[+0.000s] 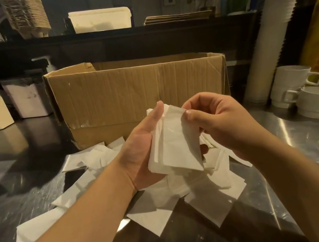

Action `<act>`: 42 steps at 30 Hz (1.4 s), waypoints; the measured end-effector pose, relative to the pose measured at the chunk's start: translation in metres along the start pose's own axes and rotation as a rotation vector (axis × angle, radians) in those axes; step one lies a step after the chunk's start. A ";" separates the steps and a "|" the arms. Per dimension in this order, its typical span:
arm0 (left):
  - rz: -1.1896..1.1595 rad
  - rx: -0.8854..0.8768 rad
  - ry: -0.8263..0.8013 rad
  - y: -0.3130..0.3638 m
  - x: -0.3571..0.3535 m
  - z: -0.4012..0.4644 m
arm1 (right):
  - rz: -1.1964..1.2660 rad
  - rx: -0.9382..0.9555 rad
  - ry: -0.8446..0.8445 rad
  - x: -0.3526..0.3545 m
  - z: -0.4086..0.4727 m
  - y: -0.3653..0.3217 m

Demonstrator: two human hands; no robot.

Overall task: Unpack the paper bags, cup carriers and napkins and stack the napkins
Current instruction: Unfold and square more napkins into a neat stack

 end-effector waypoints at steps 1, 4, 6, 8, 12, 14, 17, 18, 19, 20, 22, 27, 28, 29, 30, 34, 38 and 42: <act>-0.008 -0.011 -0.037 0.000 -0.001 0.001 | -0.006 0.004 0.008 -0.001 -0.001 0.000; -0.030 -0.039 -0.077 -0.002 0.000 0.001 | 0.011 0.034 0.023 -0.002 -0.002 -0.001; -0.026 -0.049 -0.062 -0.003 0.003 0.001 | 0.008 0.041 0.040 -0.004 -0.003 0.000; -0.026 -0.025 -0.004 -0.005 0.005 0.002 | -0.044 0.064 0.072 -0.003 -0.003 0.002; -0.125 -0.025 -0.067 -0.001 0.000 0.002 | -0.178 0.205 0.050 0.001 -0.004 -0.007; -0.185 -0.035 -0.084 0.001 0.000 0.002 | -0.233 0.243 -0.085 -0.003 -0.005 -0.010; -0.212 -0.052 -0.093 0.003 -0.001 0.001 | -0.450 0.262 -0.265 -0.016 -0.009 -0.002; -0.213 -0.055 -0.090 0.004 -0.002 0.000 | -0.458 0.247 -0.282 -0.019 -0.009 0.001; -0.218 -0.052 -0.071 0.004 0.000 0.001 | -0.423 0.226 -0.277 -0.020 -0.009 0.002; -0.232 -0.049 -0.047 0.004 0.002 0.001 | -0.365 0.204 -0.248 -0.018 -0.007 0.003; -0.272 -0.050 -0.008 0.006 0.007 0.002 | -0.242 0.158 -0.144 -0.010 -0.003 0.001; -0.298 -0.070 0.161 0.010 0.017 0.001 | -0.364 -0.028 -0.127 0.007 0.003 0.004; -0.291 -0.069 0.188 0.010 0.018 0.001 | -0.487 -0.063 -0.210 0.004 0.001 0.006; -0.287 -0.065 0.208 0.010 0.019 0.001 | -0.603 -0.093 -0.296 -0.001 -0.001 0.009; -0.285 -0.059 0.219 0.010 0.019 0.001 | -0.691 -0.122 -0.366 -0.004 -0.004 0.012; -0.290 -0.050 0.256 0.010 0.019 0.001 | -0.842 -0.206 -0.451 -0.015 -0.010 0.022; -0.284 -0.040 0.265 0.009 0.019 0.001 | -0.902 -0.171 -0.468 -0.018 -0.009 0.027; -0.293 -0.038 0.277 0.009 0.019 0.000 | -0.867 -0.144 -0.463 -0.016 -0.005 0.030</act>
Point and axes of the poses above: each hand's wrist, its own z-axis towards the middle knuckle, its own x-axis out of the back of the hand, y = z × x, the point moved 5 cm from there along z, towards the middle knuckle, and after that the axes turned 15 degrees about z, right-handed, at the moved point
